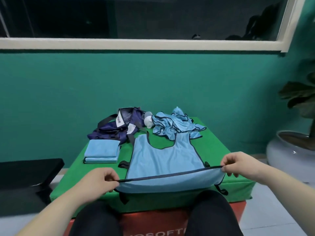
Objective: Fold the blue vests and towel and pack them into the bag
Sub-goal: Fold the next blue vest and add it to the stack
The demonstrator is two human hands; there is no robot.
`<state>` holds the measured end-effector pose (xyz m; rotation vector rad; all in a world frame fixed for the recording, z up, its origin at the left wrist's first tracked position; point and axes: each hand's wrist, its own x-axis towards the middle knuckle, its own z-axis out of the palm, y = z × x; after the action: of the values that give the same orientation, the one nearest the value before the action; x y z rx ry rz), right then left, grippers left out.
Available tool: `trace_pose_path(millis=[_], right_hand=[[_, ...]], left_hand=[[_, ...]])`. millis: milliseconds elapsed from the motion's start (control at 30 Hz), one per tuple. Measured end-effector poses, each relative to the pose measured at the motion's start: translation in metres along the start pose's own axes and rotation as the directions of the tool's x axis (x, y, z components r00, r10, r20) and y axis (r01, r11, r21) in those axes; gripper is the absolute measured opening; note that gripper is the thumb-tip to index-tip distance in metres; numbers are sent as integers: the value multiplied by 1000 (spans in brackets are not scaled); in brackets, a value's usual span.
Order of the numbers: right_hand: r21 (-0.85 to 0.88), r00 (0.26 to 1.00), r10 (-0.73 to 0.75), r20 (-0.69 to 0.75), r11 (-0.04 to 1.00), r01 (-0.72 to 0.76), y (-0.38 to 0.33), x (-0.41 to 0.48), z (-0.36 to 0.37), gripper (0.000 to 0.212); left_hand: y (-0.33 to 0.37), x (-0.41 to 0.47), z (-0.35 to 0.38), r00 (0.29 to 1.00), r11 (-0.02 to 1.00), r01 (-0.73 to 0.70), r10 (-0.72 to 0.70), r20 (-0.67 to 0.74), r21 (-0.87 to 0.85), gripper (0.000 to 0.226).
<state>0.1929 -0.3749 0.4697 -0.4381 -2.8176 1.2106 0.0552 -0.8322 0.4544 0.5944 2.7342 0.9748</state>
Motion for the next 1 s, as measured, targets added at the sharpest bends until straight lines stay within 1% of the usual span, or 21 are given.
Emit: trace_pose_path(millis=[133,233,300,400,500,567,700,800,900,1000], right_hand=[[99,998,36,58,994,-42,6,-4,4,9],[180,993,45,111,982,-65,4,-7,0,9],[222,986,43,159,972,-79,1,-9,-5,12],[235,968,40,249,967,-100,-1,-12,-12,13],[229,945,36,325,966,-116,-1,-16,-18,18],[240,931,37,362,962,-132,0,-19,-21,26],[328,911,18,412,930,-167,-1,-22,-30,24],[383,904,-8,427,908,-173,-1,-22,-36,29],[388,893,-14,450,904,-182,-3,-21,-40,31],[389,876,-19,481,901,-194,-5,-22,-44,28]], left_hand=[[-8,-11,5,999,1000,-21,21,35,8,10],[-6,-16,0,993,998,-42,45,105,-36,19],[-2,-18,-5,986,996,-50,60,153,-68,20],[6,-21,-12,977,993,-50,71,202,-108,11],[13,-25,-16,962,989,-53,87,259,-136,13],[15,-27,-16,957,985,-59,102,272,-161,12],[17,-31,-17,957,972,-44,108,270,-231,14],[17,-33,-18,948,956,-37,125,291,-292,12],[20,-33,-19,943,943,-27,134,304,-332,12],[26,-32,-19,941,928,-19,142,307,-371,15]])
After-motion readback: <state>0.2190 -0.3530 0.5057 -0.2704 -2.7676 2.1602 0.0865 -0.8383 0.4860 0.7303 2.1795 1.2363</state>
